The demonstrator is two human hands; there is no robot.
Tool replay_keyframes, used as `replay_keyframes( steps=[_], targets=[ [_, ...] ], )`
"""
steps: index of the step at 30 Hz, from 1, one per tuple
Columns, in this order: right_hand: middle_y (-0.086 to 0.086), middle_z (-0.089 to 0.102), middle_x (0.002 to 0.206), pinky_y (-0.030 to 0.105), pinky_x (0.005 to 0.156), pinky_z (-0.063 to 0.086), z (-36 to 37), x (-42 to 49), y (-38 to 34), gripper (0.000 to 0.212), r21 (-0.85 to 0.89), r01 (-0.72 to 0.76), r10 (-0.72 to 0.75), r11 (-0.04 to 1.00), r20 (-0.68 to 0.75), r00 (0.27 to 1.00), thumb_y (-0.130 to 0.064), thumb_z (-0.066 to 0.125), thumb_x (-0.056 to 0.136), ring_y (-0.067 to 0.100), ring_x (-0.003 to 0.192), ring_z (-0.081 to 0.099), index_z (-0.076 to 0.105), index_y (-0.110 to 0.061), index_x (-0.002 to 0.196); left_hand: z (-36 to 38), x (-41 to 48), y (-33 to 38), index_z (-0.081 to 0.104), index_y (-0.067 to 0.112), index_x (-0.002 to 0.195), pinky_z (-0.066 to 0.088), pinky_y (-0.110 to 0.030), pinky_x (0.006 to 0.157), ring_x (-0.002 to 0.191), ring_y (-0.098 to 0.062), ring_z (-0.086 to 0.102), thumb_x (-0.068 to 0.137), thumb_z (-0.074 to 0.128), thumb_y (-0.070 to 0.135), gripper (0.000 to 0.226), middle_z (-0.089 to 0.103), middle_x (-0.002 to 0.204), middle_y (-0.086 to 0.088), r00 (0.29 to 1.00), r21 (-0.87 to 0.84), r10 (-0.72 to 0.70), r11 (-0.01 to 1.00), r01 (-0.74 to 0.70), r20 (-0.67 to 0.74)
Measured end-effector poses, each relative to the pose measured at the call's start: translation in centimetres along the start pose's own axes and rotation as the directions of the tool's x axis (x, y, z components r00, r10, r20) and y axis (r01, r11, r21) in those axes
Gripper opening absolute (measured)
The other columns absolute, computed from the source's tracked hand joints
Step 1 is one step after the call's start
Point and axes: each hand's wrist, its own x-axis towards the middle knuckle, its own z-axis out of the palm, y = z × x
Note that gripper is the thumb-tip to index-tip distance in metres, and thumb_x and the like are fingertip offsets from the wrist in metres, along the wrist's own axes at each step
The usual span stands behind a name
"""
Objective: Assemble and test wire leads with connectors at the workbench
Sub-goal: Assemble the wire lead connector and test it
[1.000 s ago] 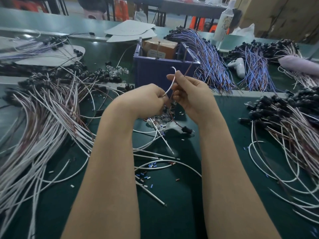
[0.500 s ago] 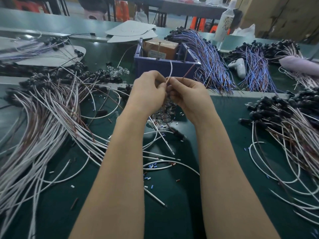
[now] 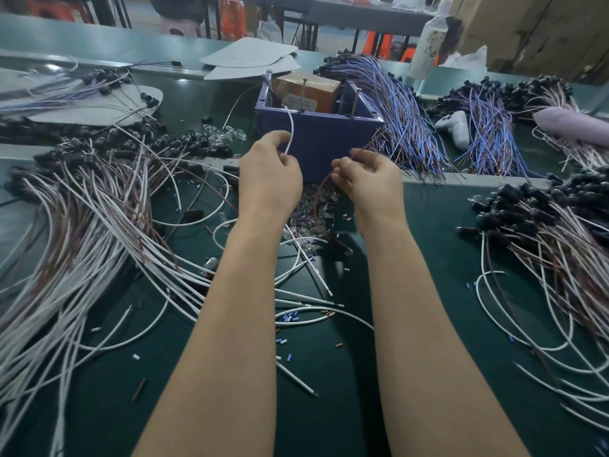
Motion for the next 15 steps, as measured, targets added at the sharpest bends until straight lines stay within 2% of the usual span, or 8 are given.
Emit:
replay_keyframes(
  steps=[2,4,8,11,13,15],
  targets=[
    [0.004,0.064,0.074,0.017,0.062,0.053,-0.03,-0.11,0.20,0.008,-0.119,0.045,-0.048,0.992,-0.018,0.999,-0.001,0.053,0.093,0.009,0.063,0.059,0.058,-0.006,0.097,0.15,0.10,-0.05,0.055,0.015,0.130,0.047,-0.030,0.091,0.106,-0.024,0.060,0.092,0.040,0.005,0.042,0.066,0.116,-0.009,1.000,0.009,0.004,1.000,-0.004,0.019],
    [0.003,0.066,0.071,0.022,0.059,0.050,-0.22,-0.18,0.53,0.009,-0.240,0.089,-0.101,0.967,-0.038,0.994,-0.008,0.052,0.095,0.008,0.056,0.056,0.058,-0.014,0.097,0.30,0.20,-0.15,0.054,0.016,0.130,0.044,-0.023,0.084,0.104,-0.022,0.060,0.093,0.039,0.005,0.042,0.066,0.116,-0.009,0.999,0.016,0.005,1.000,-0.006,0.038],
    [0.002,0.064,0.067,0.020,0.053,0.043,-0.48,0.08,0.58,0.025,-0.301,0.070,-0.081,0.951,-0.022,0.996,-0.011,0.044,0.099,0.003,0.043,0.048,0.051,-0.013,0.124,0.49,0.34,-0.32,0.054,0.017,0.130,0.040,-0.016,0.078,0.099,-0.018,0.060,0.094,0.040,0.006,0.041,0.066,0.114,-0.007,0.998,0.018,0.017,1.000,-0.018,0.059],
    [0.002,0.060,0.070,0.017,0.051,0.043,-0.33,0.32,0.28,0.044,-0.273,0.063,-0.056,0.960,0.032,0.998,-0.005,0.041,0.099,0.001,0.043,0.049,0.033,-0.008,0.142,0.50,0.47,-0.39,0.054,0.018,0.131,0.039,-0.015,0.078,0.101,-0.018,0.060,0.094,0.040,0.006,0.041,0.066,0.114,-0.007,0.998,0.022,0.022,0.999,-0.024,0.060],
    [0.002,0.061,0.071,0.021,0.056,0.045,-0.20,0.20,0.19,0.046,-0.299,0.104,-0.098,0.949,0.035,0.995,-0.005,0.044,0.098,0.002,0.046,0.051,0.030,-0.009,0.141,0.51,0.50,-0.40,0.054,0.018,0.131,0.039,-0.015,0.078,0.101,-0.018,0.060,0.094,0.040,0.006,0.041,0.066,0.114,-0.007,0.998,0.020,0.026,0.999,-0.027,0.064],
    [0.002,0.063,0.070,0.025,0.059,0.046,-0.18,0.05,0.23,0.032,-0.296,0.136,-0.140,0.946,0.006,0.990,-0.005,0.047,0.096,0.004,0.046,0.053,0.036,-0.011,0.126,0.53,0.55,-0.41,0.055,0.018,0.130,0.039,-0.015,0.078,0.100,-0.017,0.059,0.094,0.041,0.006,0.041,0.067,0.113,-0.007,0.997,0.020,0.029,0.999,-0.030,0.069]
  ],
)
